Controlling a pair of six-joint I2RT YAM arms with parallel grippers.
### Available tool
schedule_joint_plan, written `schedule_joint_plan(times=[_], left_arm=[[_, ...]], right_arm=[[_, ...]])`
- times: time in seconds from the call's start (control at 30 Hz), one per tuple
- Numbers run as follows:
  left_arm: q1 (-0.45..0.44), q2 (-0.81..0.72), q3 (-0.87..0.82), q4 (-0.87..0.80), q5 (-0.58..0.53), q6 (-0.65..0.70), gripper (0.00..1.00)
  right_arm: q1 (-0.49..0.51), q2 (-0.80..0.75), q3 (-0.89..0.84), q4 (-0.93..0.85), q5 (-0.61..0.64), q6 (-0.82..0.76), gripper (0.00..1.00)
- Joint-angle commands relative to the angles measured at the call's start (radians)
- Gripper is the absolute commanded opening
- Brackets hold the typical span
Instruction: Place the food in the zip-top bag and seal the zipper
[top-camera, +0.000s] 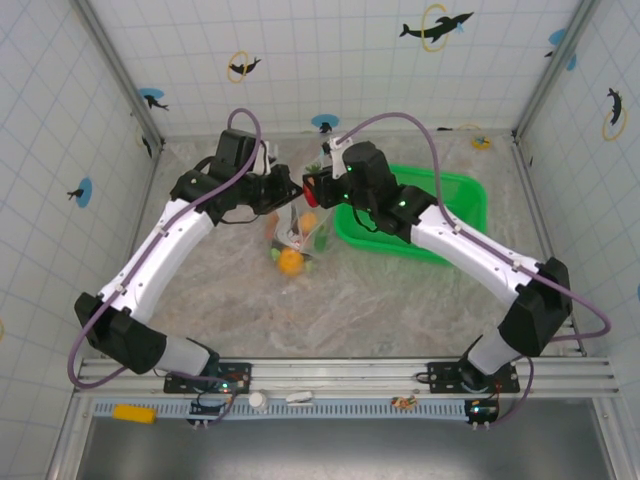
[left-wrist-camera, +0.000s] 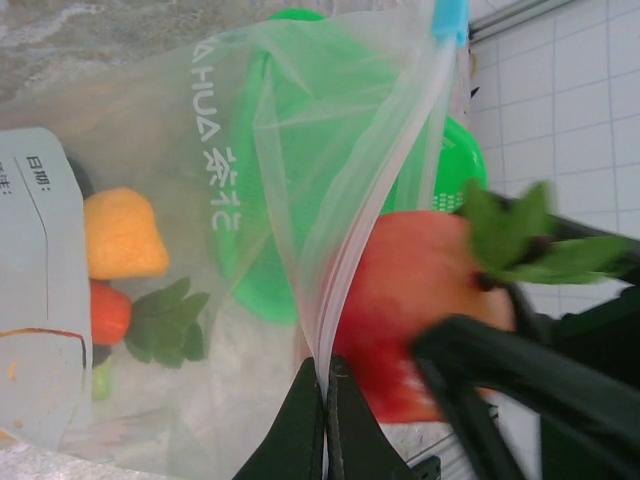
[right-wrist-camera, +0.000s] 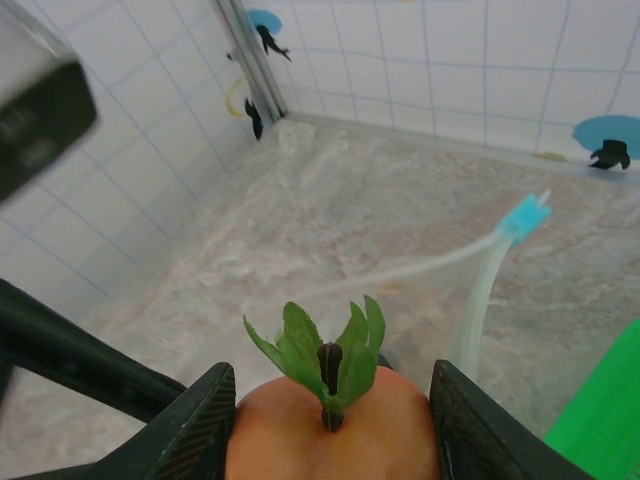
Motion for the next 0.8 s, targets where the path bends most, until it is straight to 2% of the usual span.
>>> schedule_joint_plan(times=[0.0,0.13,0.3,0.4,0.5,0.67,0.77], left_arm=[[0.005,-0.033,0.058,-0.022,-0.018,0.0,0.0],[0.005,-0.042,0.076,-0.031,-0.03,0.0,0.0],[0.006,-0.051,0.054,-0.033,-0.037,0.006,0.0],[0.006,-0.06,0.032,-0.028,-0.043,0.006,0.0],[0.005,-0.066,0.014,-0.021,-0.047,0.007,0.0],[0.005,-0.083,-0.026,0.01,-0.035,0.003,0.0],[0.005,-0.093,-0.053,0.048,-0.003,-0.006,0.0]], right_arm=[[0.026,0.026,0.035,-0.037,0.073,-0.052,0.52],[0.035,0.03,0.03,-0.045,0.088,-0.045,0.54],[0.034,0.041,0.082,-0.08,0.063,-0.04,0.7],[0.015,0.037,0.119,-0.093,0.014,-0.021,0.74],[-0.008,0.028,0.146,-0.102,-0.054,0.003,0.74],[-0.081,-0.018,0.134,-0.055,-0.235,0.098,0.68],[-0.13,-0.034,0.125,-0.06,-0.251,0.18,0.64]])
